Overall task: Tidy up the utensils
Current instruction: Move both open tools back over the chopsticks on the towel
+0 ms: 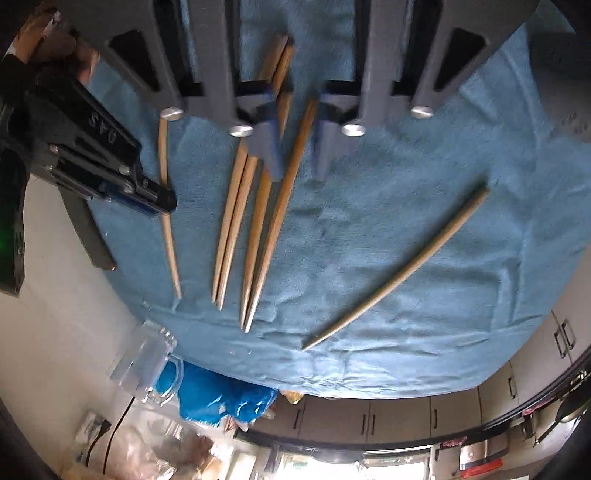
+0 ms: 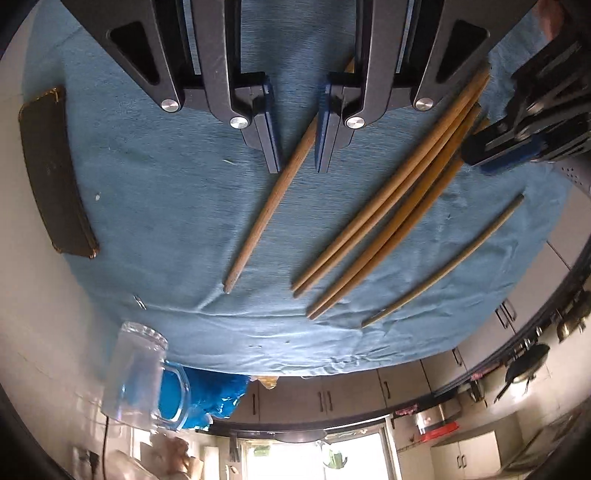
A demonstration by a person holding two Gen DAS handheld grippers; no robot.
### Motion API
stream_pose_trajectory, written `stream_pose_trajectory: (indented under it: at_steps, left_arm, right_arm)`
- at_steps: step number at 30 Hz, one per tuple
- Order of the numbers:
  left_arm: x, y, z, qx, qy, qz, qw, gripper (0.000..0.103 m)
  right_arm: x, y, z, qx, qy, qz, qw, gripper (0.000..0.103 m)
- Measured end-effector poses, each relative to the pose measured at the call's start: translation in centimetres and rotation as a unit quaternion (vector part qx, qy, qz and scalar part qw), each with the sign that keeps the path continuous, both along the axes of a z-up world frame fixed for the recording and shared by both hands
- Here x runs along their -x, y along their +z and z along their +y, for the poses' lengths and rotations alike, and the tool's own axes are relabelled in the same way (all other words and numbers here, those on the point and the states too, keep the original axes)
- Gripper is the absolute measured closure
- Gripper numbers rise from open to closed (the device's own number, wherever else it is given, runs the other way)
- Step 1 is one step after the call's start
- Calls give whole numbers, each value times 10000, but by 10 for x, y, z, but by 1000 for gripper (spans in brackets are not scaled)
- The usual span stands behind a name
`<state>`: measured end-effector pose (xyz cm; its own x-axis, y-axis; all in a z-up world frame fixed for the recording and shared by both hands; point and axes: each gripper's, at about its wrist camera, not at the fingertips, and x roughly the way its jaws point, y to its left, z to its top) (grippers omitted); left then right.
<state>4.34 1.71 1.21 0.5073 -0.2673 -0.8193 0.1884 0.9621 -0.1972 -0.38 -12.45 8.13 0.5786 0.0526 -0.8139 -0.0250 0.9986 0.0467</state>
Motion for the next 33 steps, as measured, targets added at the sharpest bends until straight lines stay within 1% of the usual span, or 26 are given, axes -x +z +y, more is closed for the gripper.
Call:
stream_pose_trajectory:
  at_steps: [2, 5, 7, 10, 12, 15, 16, 17, 18, 21, 23, 26, 27, 31, 32, 33]
  left_arm:
    - [-6, 0, -5, -83, -69, 15, 9999, 96]
    - [-10, 1, -13, -217, -152, -34, 9996, 96]
    - [-10, 3, -10, -32, -145, -2, 9999, 96]
    - [-7, 9, -7, 235, -173, -124, 9995, 96]
    - [-7, 11, -8, 289, -240, -192, 9991, 96]
    - [-13, 5, -18, 22, -328, -112, 9994, 96]
    - [-13, 5, -20, -84, -329, -225, 9992, 96]
    - [-14, 5, -22, -180, -349, -240, 9989, 96]
    - [-15, 4, -24, -228, -381, -183, 9988, 96]
    - [-16, 4, -26, -308, -392, -265, 9984, 96]
    - [-19, 4, -29, -316, -422, -244, 9983, 96]
    - [-18, 6, -29, -94, -443, -233, 9987, 96]
    - [-18, 4, -30, -85, -473, -239, 9986, 96]
    - [-19, 4, -43, -383, -571, -426, 9967, 96]
    - [-20, 4, -48, -491, -617, -475, 9958, 96]
    - [-21, 3, -54, -711, -615, -559, 9940, 96]
  right_arm:
    - [2, 1, -3, -73, 41, -36, 10000, 84]
    - [4, 0, -1, -46, 53, -108, 9999, 84]
    - [4, 0, 1, -66, 39, -165, 9998, 84]
    - [3, 0, -1, -218, 41, -237, 9995, 84]
    - [3, 0, -4, -295, 30, -265, 9992, 84]
    - [4, -1, -4, -324, 29, -294, 9990, 84]
    - [4, -1, -5, -328, 33, -294, 9990, 84]
    - [4, -1, -5, -345, 34, -293, 9990, 84]
    - [3, -1, -6, -372, 36, -291, 9989, 84]
    - [3, -1, -8, -440, 32, -293, 9986, 84]
    - [4, -1, -7, -423, 34, -300, 9986, 84]
    - [4, -1, -9, -430, 38, -322, 9985, 83]
    - [4, -1, -10, -451, 40, -323, 9985, 83]
    - [4, -1, -13, -509, 41, -330, 9981, 83]
    - [5, -1, -13, -517, 41, -333, 9981, 83]
    - [5, -1, -13, -528, 43, -334, 9980, 83]
